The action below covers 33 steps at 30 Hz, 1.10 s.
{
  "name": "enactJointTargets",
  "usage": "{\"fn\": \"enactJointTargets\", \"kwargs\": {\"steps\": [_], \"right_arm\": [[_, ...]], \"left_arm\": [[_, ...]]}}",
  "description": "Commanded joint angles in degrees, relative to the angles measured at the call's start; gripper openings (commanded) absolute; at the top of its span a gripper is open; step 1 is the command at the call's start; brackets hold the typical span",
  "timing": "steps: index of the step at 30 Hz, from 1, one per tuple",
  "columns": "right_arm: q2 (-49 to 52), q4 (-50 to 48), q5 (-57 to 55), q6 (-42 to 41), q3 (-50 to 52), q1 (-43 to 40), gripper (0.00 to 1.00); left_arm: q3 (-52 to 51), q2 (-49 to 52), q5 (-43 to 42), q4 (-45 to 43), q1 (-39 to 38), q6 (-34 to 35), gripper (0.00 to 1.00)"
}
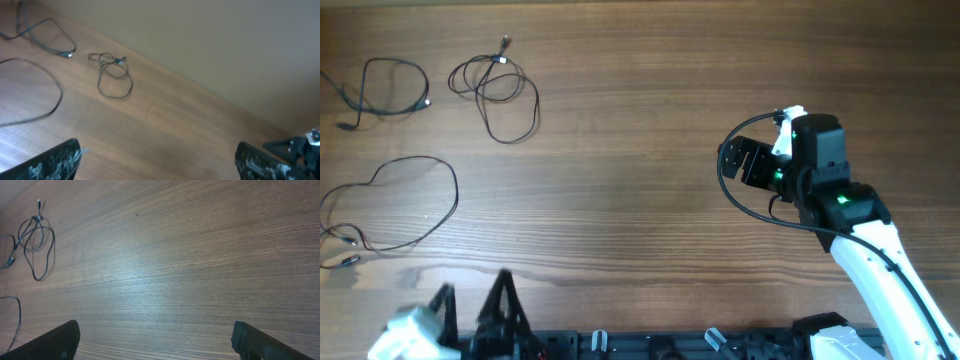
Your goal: Untangle cables
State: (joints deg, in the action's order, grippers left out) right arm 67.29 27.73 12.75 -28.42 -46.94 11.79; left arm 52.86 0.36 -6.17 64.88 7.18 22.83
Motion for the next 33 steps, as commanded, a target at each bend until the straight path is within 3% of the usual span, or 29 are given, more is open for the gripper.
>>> {"fn": "enactJointTargets", "kwargs": {"steps": [1, 10, 15, 22, 33], "right_arm": [[0.46, -0.17, -1.18, -0.26, -0.61, -0.24, 1.00], [0.46, -0.20, -1.18, -0.24, -0.61, -0.24, 1.00], [0.46, -0.20, -1.18, -0.22, -0.61, -0.24, 1.00], [0.46, -0.20, -1.18, -0.22, -0.61, -0.24, 1.00], [0.46, -0.17, -1.18, -0.24, -0.61, -0.24, 1.00]], "left_arm": [[-10.32, -0.11, -3.04, -8.94, -0.22, 0.13, 1.00], [-34.25, 0.02, -6.34, -41.38, -0.22, 0.07, 1.00], [-40.28, 0.02, -6.43, -50.40, -0.22, -0.11, 1.00], [-42.93, 0.02, -6.45, -55.10, -0.22, -0.13, 1.00], [-47.21, 0.00, -9.88, -60.89, -0.55, -7.28, 1.00]]}}
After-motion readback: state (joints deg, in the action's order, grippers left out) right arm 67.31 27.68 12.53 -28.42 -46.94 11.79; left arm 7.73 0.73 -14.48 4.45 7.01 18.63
